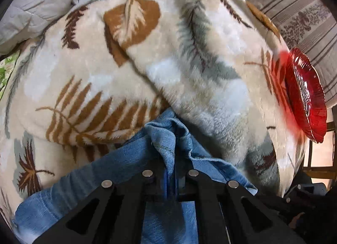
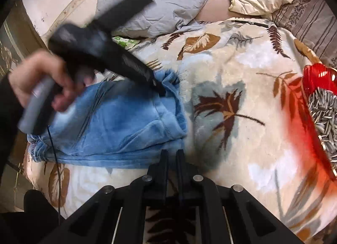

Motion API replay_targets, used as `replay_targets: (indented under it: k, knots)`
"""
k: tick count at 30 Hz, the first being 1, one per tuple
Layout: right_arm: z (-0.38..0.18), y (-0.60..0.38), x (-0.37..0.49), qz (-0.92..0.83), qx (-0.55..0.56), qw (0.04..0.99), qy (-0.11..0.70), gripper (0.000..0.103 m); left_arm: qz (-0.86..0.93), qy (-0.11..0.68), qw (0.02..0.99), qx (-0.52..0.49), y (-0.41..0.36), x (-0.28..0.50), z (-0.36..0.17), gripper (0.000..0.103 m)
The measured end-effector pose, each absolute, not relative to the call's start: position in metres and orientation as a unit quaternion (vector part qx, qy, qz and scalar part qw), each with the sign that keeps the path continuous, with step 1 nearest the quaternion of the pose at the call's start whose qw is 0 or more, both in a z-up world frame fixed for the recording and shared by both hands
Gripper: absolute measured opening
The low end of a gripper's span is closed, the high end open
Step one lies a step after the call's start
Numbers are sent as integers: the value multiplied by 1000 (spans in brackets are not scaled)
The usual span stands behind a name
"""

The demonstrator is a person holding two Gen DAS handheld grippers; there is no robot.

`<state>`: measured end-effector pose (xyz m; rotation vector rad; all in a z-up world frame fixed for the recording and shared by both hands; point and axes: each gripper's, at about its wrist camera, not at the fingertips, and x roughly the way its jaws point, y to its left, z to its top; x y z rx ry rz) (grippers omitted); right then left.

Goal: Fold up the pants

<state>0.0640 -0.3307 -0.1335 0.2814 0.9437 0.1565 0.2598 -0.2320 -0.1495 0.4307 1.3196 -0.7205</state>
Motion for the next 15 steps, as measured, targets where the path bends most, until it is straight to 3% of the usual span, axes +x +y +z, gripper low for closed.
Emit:
replay_targets:
  k: [2,3,4,6,7,10,15]
  knots:
    - [-133,-332,63,83,137,876,454,8,-329,596,710,180,-228,260,-144,6]
    - [-132,-333,63,86,138,876,455,9,-326,592,716,174,-222,261,-137,23]
    - [-130,-332,61,88,137,877,452,9,-322,590,721,171,-217,263,-131,61]
    - [-126,-329,54,91,132,880,447,12,-307,564,751,152,-198,262,-112,99]
    - [-123,-327,52,89,125,883,444,21,-306,548,766,139,-187,261,-102,99]
    - [-113,-320,45,82,109,889,436,87,-303,540,779,99,-150,260,-81,99]
    - [-97,-313,44,84,98,903,410,88,-288,530,795,59,-96,243,-60,99]
